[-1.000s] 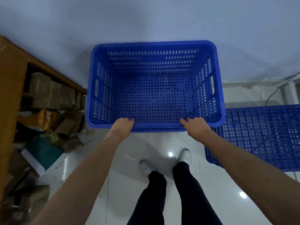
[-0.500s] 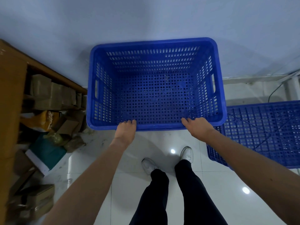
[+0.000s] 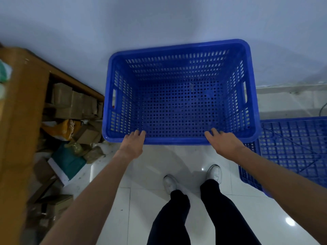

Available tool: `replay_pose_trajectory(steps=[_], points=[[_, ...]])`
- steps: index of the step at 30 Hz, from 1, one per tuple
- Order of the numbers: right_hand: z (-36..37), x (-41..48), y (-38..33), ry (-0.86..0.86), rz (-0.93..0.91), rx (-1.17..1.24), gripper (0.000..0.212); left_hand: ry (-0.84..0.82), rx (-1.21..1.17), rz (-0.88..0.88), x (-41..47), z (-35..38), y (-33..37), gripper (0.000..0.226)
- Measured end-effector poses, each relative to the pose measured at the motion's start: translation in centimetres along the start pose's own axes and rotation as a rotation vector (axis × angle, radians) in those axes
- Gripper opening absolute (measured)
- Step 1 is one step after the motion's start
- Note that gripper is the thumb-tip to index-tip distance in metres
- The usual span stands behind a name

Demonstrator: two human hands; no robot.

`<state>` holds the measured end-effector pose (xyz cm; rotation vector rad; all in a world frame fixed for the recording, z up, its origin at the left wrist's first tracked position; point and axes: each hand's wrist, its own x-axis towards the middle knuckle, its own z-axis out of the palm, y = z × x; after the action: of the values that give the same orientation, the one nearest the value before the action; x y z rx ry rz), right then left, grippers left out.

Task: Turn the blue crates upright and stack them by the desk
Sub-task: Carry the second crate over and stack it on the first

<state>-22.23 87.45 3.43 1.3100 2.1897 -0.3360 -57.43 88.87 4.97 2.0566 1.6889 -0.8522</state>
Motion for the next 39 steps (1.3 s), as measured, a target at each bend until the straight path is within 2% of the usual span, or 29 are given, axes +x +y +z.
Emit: replay_pose_trajectory(steps=[5, 8, 11, 16, 19, 23, 26, 29, 34, 39], points=[[-0.1, -0.2, 0.2, 0.019, -0.005, 0.035, 0.055, -0.011, -0.043, -0.086, 0.2, 0.3, 0.5, 0.044], [0.8, -0.7, -0.3, 0.088, 0.058, 0.072, 0.04, 0.029, -0.061, -0.095, 0.6, 0.9, 0.7, 0.046], [1.2, -0.8, -1.1, 0.167, 0.116, 0.087, 0.034, 0.086, -0.065, -0.08, 0.7, 2.0, 0.3, 0.048], [1.3, -0.9, -0.6, 0.177, 0.116, 0.103, 0.047, 0.242, -0.035, 0.014, 0.8, 3.4, -0.3, 0.042], [1.7, -1.5, 0.2, 0.187, 0.181, 0.031, 0.05, 0.254, 0.039, 0.123, 0.8, 3.0, -1.9, 0.036], [2.5, -1.7, 0.2, 0.212, 0.226, -0.156, 0.041, 0.342, 0.083, 0.061, 0.7, 3.9, -3.5, 0.023], [2.3, -1.4, -0.2, 0.192, 0.24, -0.295, 0.036, 0.39, 0.18, 0.042, 0.4, 3.9, -3.4, 0.028], [2.8, -2.1, 0.5, 0.22, 0.246, -0.287, 0.042, 0.4, 0.252, 0.075, -0.3, 3.6, -2.8, 0.03], [3.2, -2.8, 0.9, 0.267, 0.261, -0.291, 0.04, 0.443, 0.173, 0.048, -1.2, 4.0, -1.6, 0.026], [2.4, -2.6, 0.6, 0.278, 0.231, -0.306, 0.039, 0.451, 0.194, 0.035, -0.9, 3.5, -2.1, 0.027]])
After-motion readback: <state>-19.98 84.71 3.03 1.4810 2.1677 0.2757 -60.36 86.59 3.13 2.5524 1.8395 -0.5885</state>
